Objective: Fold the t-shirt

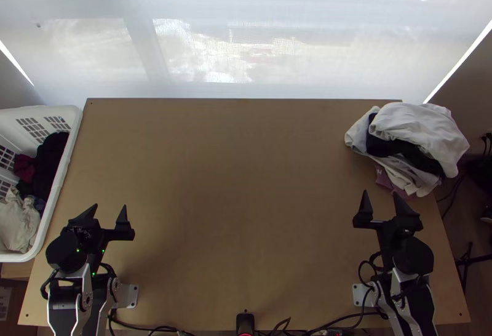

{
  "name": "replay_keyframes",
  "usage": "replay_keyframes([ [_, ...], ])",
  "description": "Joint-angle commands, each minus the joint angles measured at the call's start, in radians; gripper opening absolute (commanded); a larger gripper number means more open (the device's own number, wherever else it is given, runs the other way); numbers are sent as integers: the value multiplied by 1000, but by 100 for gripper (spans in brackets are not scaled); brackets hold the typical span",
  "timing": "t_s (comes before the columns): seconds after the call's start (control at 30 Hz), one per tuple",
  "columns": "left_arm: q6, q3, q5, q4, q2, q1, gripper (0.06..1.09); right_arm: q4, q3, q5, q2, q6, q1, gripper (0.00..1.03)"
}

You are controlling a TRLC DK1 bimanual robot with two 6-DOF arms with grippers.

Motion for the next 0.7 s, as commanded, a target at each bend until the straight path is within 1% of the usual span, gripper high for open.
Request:
replay_keyframes([
  [0.0,0,0,0,0,0,0,104,143,3,5,-1,-70,-50,98],
  [0.07,0,0,0,0,0,1,104,212,8,16,-1,-140,-51,98],
  [0.1,0,0,0,0,0,0,104,220,22,24,-1,-169,-50,98],
  [0.17,0,0,0,0,0,0,104,181,92,35,10,-167,-51,98],
  [0.23,0,0,0,0,0,1,104,76,221,45,88,-152,-51,98],
  [0.4,0,0,0,0,0,0,104,-187,600,68,381,-97,-51,98],
  [0.43,0,0,0,0,0,0,104,-240,666,93,430,-86,-50,98],
  [0.47,0,0,0,1,0,0,104,-311,730,97,473,-63,-47,98],
  [0.57,0,0,0,0,0,1,104,-530,910,108,616,49,-48,98],
  [0.67,0,0,0,0,0,1,104,-733,1034,108,718,135,-45,98],
])
